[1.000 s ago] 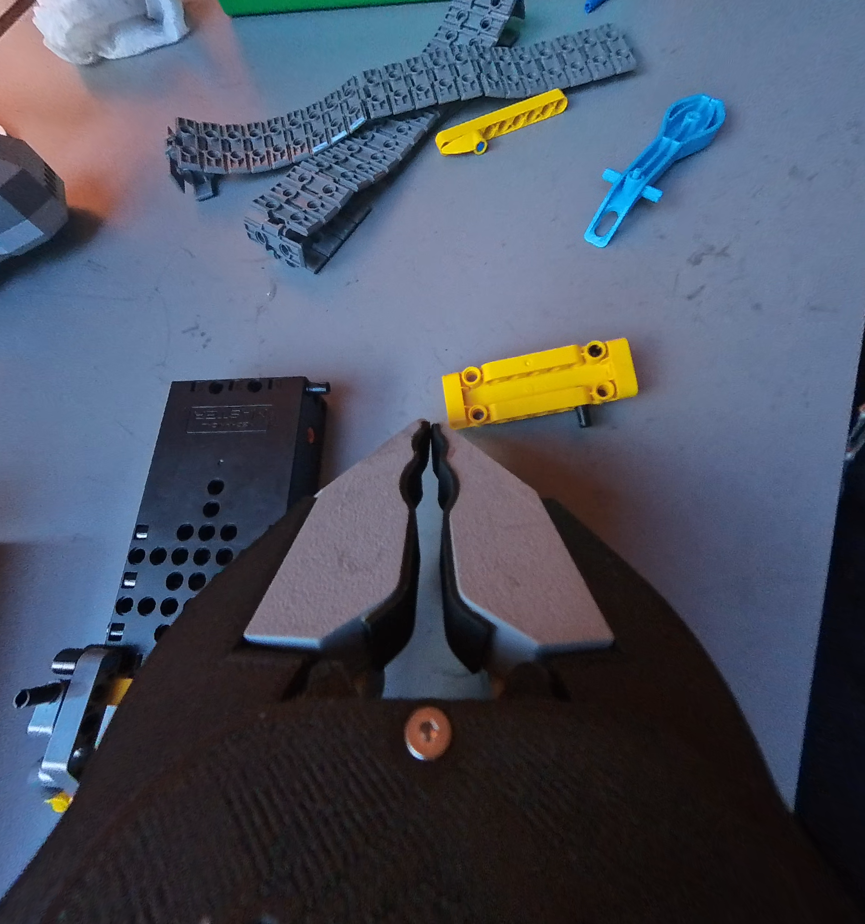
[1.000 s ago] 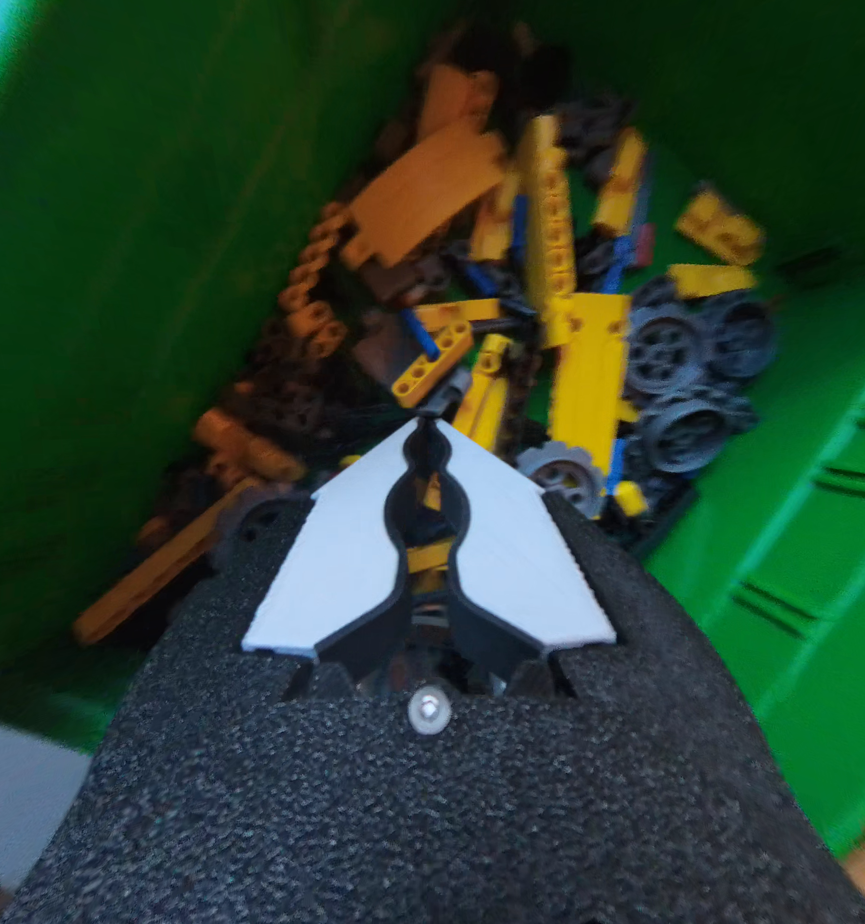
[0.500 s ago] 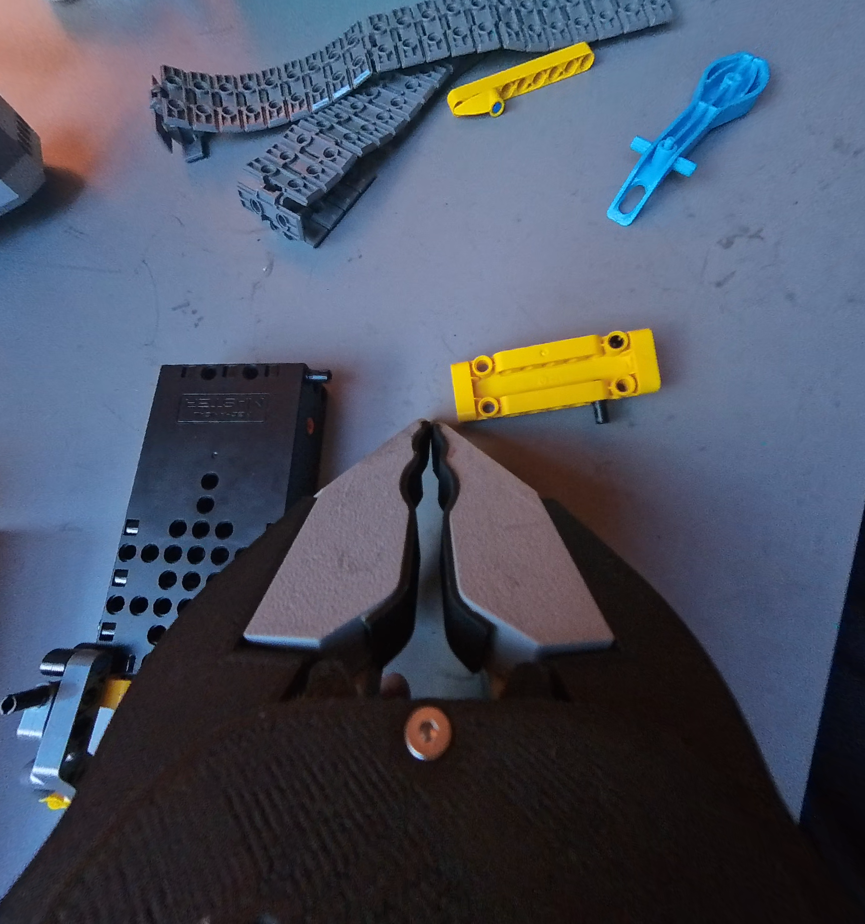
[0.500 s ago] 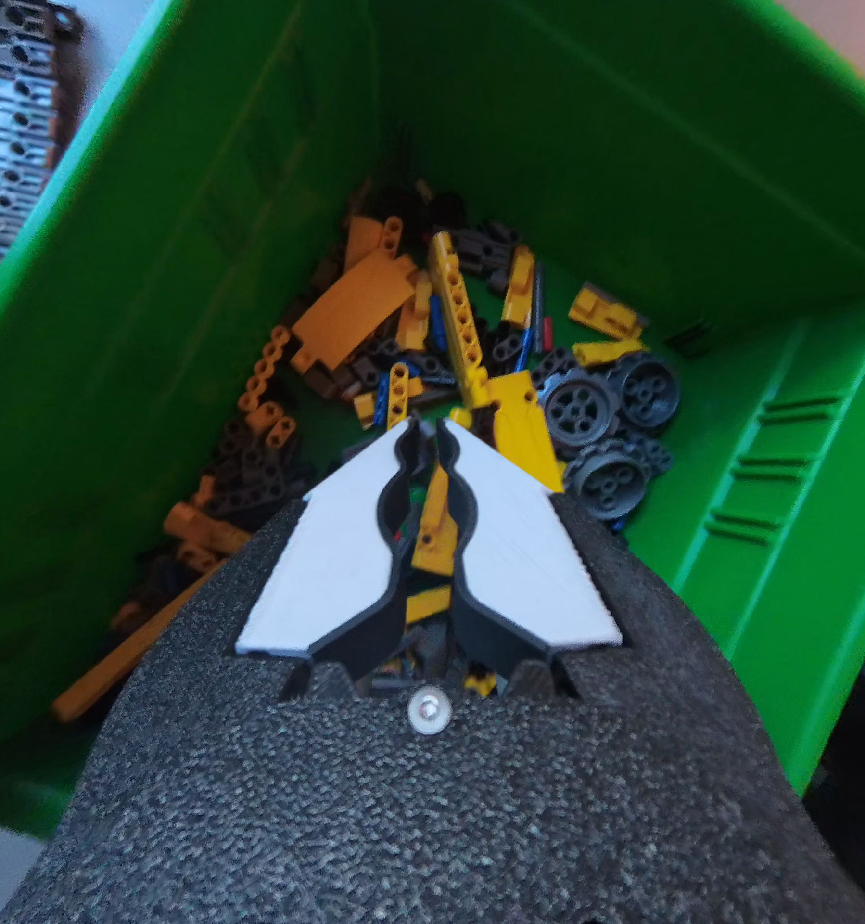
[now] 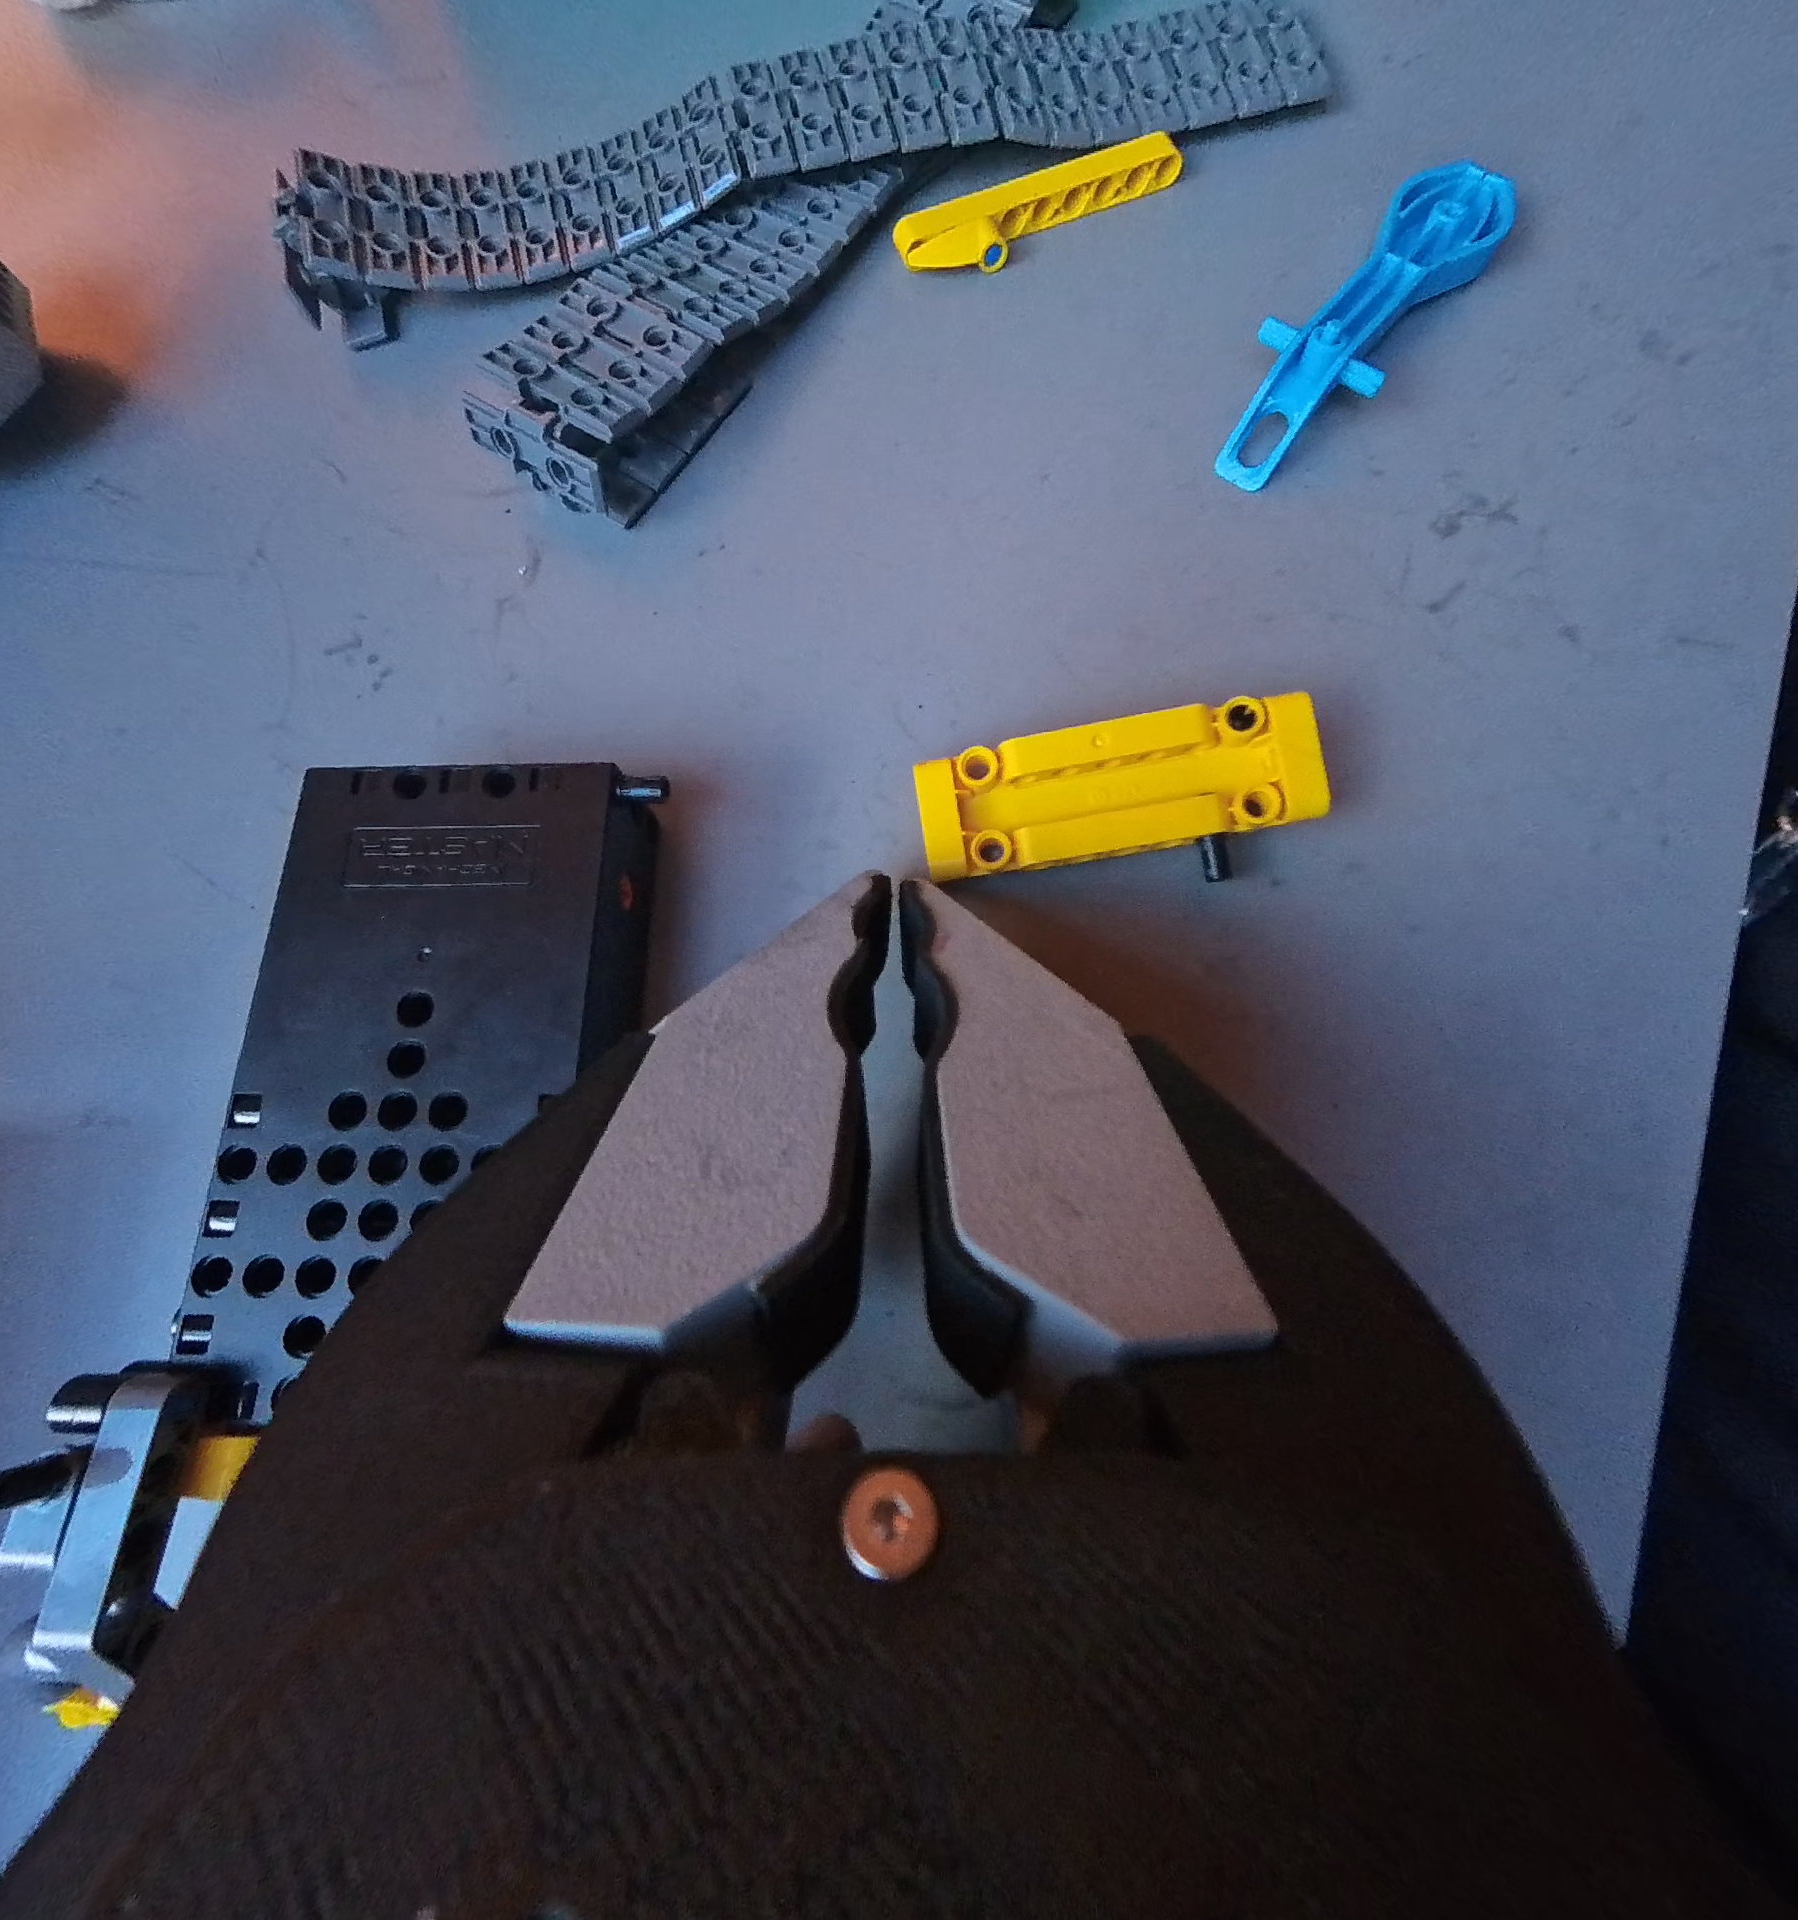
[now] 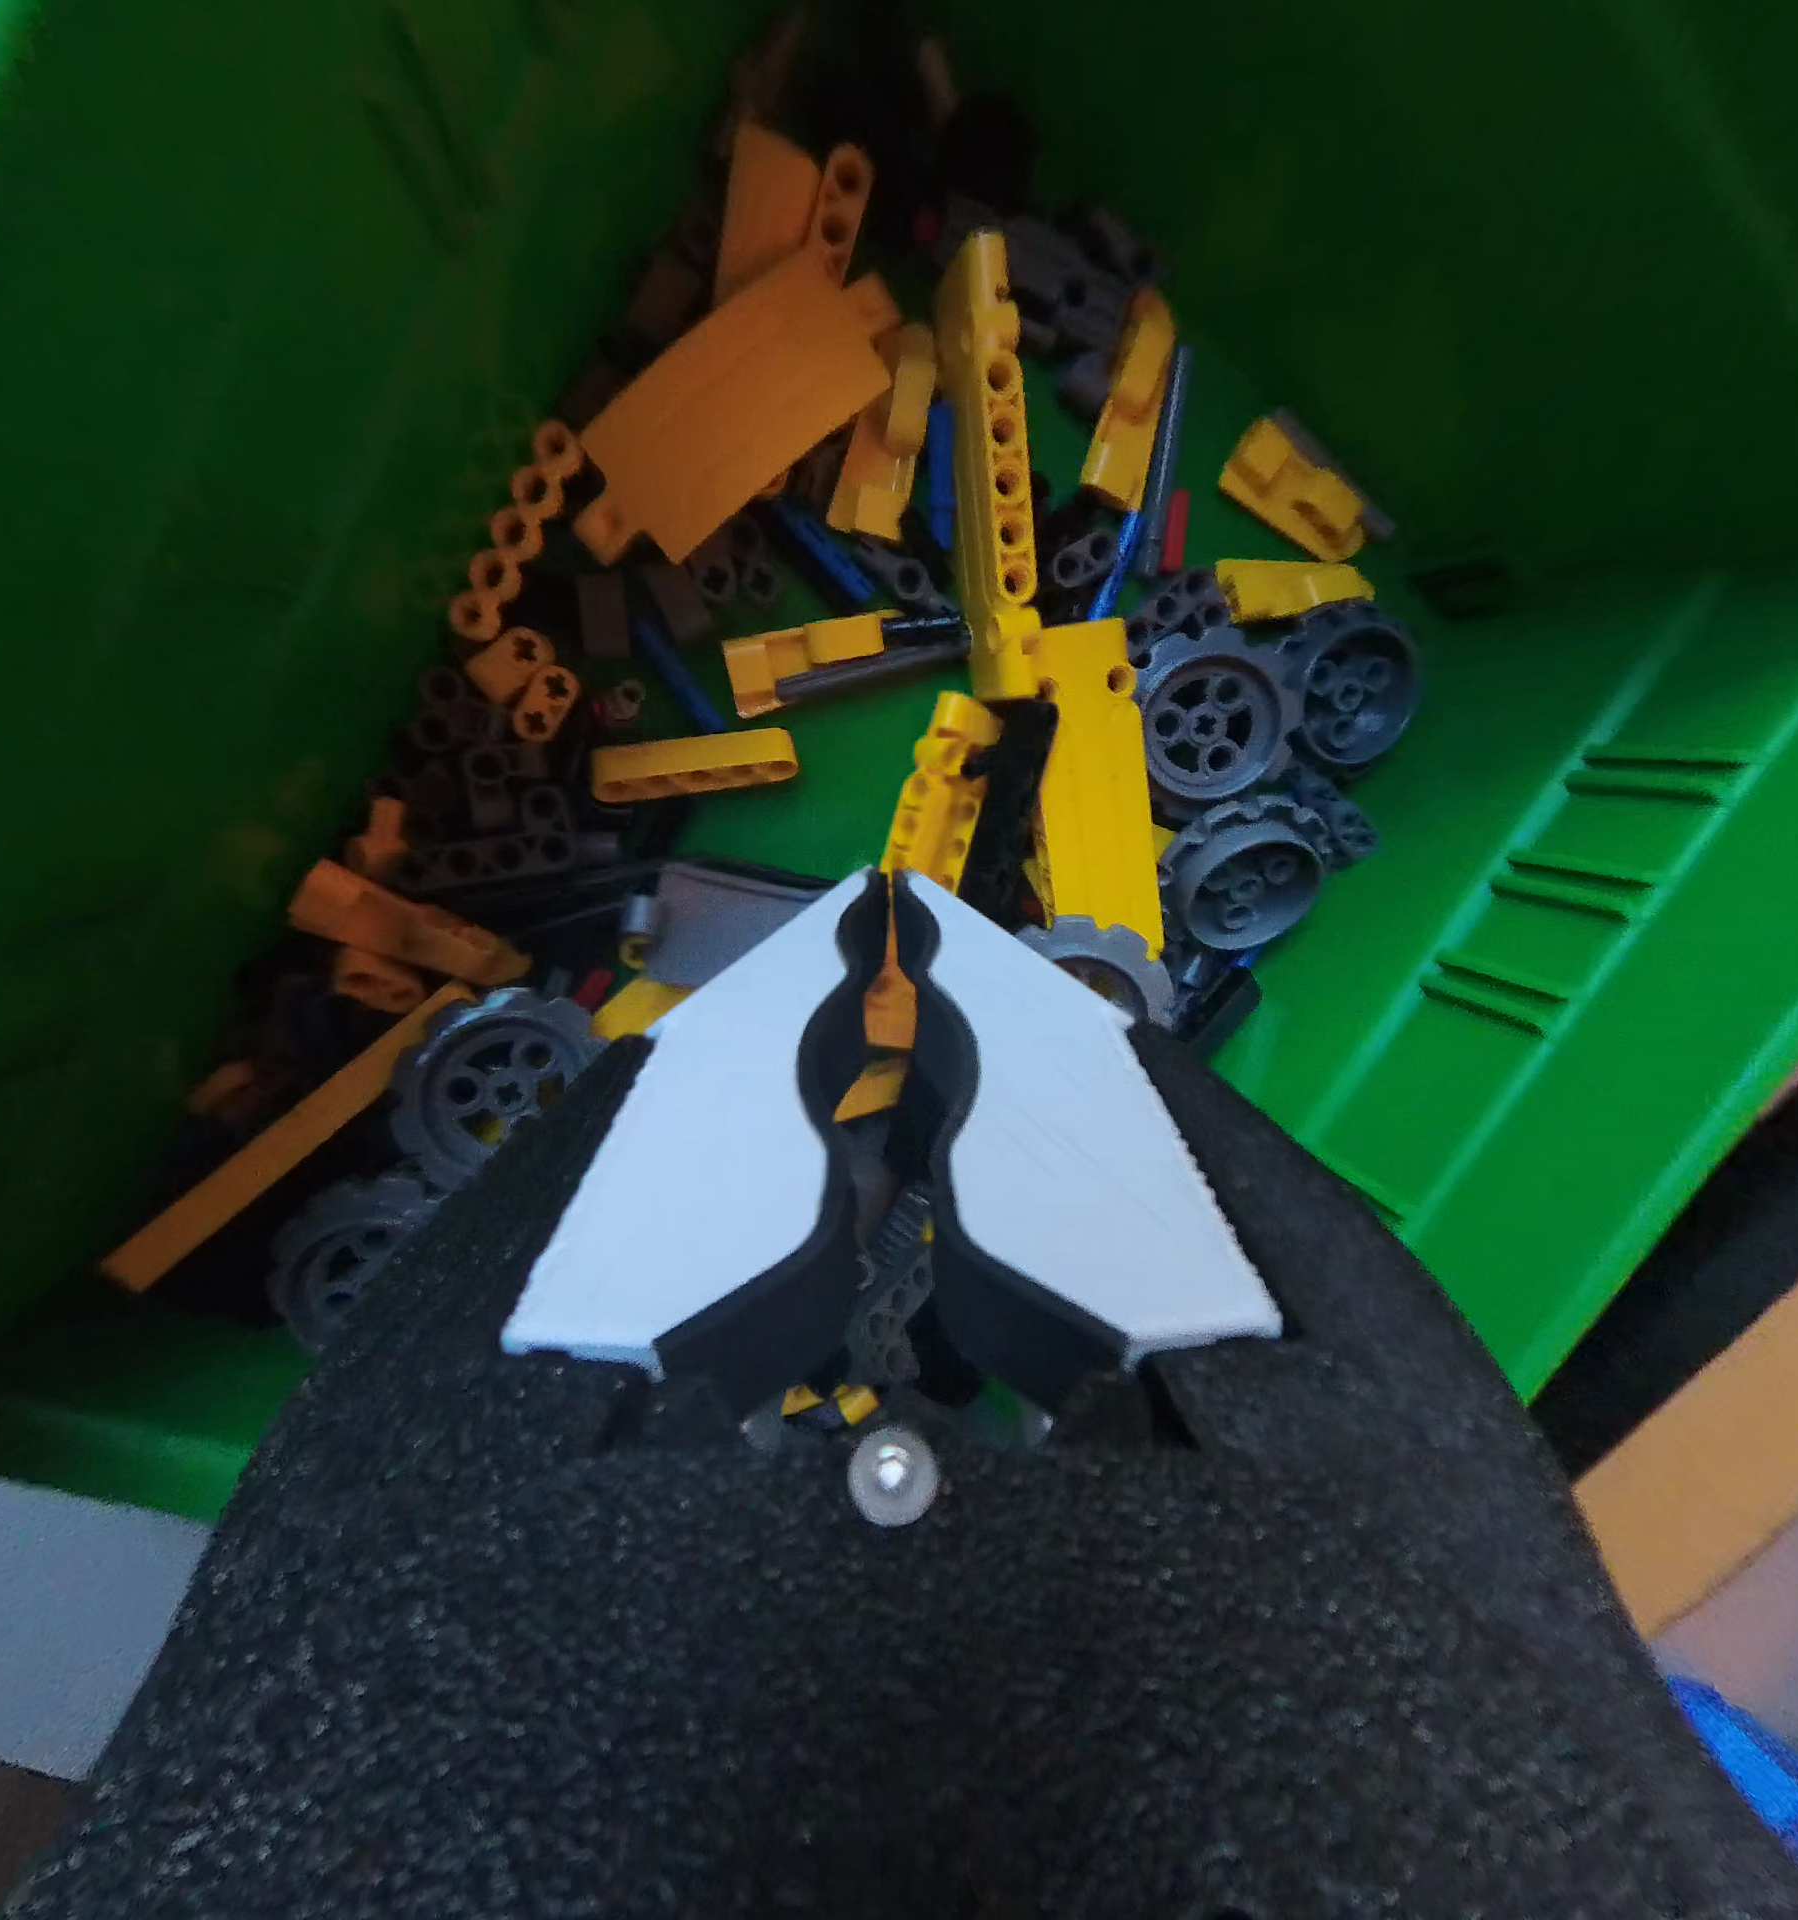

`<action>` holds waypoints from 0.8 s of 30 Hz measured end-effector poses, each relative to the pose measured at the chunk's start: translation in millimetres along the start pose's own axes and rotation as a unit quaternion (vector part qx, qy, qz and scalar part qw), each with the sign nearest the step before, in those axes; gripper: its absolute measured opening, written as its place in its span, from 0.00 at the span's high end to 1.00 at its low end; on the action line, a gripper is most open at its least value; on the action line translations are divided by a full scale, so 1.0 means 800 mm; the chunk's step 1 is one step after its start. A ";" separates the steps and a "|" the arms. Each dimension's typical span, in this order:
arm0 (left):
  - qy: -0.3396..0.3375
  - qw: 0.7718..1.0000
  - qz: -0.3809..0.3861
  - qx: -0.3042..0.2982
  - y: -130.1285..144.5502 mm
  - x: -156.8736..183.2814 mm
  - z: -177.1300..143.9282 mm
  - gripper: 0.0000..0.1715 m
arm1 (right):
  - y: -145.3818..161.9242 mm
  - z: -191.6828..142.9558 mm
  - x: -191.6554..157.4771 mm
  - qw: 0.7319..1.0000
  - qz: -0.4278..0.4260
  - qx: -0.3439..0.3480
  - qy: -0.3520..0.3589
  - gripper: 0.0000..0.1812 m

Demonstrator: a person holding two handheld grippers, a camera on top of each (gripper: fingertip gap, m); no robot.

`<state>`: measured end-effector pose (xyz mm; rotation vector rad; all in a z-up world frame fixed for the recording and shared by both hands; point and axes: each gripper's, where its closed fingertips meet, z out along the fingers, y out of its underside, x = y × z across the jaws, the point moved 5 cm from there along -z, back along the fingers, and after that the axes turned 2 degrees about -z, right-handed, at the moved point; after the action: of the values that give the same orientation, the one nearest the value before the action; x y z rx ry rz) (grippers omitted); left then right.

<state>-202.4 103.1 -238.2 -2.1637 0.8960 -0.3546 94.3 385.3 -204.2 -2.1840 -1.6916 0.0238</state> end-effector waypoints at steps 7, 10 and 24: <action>-0.004 1.000 0.002 -0.004 0.001 0.000 0.001 1.00 | 0.005 0.002 -0.055 0.983 -0.058 0.041 -0.166 0.91; -0.004 1.000 0.001 -0.006 0.001 0.000 0.001 1.00 | 0.013 0.000 -0.056 0.984 -0.044 0.030 -0.168 0.87; -0.001 1.000 0.004 -0.007 0.001 0.001 0.001 1.00 | 0.019 0.006 -0.063 0.989 0.006 0.044 -0.141 0.95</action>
<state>-201.7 102.8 -239.6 -2.1718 0.9080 -0.3426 93.6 336.5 -224.1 -2.2079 -1.7845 0.4212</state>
